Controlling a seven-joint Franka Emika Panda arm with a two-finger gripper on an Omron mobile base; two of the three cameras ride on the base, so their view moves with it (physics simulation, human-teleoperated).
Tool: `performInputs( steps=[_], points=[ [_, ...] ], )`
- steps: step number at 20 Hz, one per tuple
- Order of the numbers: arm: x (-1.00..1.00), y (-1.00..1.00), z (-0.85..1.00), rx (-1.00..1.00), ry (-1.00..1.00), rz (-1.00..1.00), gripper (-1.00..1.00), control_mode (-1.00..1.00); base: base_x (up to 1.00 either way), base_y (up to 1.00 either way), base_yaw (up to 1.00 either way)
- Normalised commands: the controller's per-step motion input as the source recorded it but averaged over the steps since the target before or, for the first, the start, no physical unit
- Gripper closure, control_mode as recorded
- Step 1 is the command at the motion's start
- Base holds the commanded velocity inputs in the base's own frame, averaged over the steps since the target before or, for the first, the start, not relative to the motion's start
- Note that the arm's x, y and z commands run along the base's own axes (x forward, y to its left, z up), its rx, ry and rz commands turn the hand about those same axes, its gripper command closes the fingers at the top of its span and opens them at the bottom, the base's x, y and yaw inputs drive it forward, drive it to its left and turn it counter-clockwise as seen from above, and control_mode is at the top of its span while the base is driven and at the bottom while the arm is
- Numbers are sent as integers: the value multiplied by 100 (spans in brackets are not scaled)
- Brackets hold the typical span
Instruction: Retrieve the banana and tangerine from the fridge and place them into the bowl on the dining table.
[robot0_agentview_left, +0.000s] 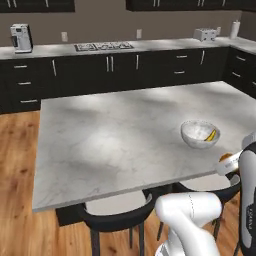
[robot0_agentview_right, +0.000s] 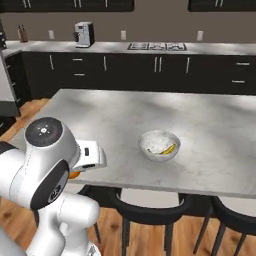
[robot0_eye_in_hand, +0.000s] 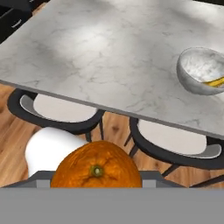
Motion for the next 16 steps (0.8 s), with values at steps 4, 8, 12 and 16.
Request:
performInputs(
  steps=[4,8,12,16],
  points=[
    [0,0,0,0,0,0,100,100,100,-55,57],
    [0,0,0,0,0,0,100,100,91,-77,51],
    [0,0,0,0,0,0,100,100,13,-100,27],
    [0,0,0,0,0,0,100,100,19,-100,6]
  ],
)
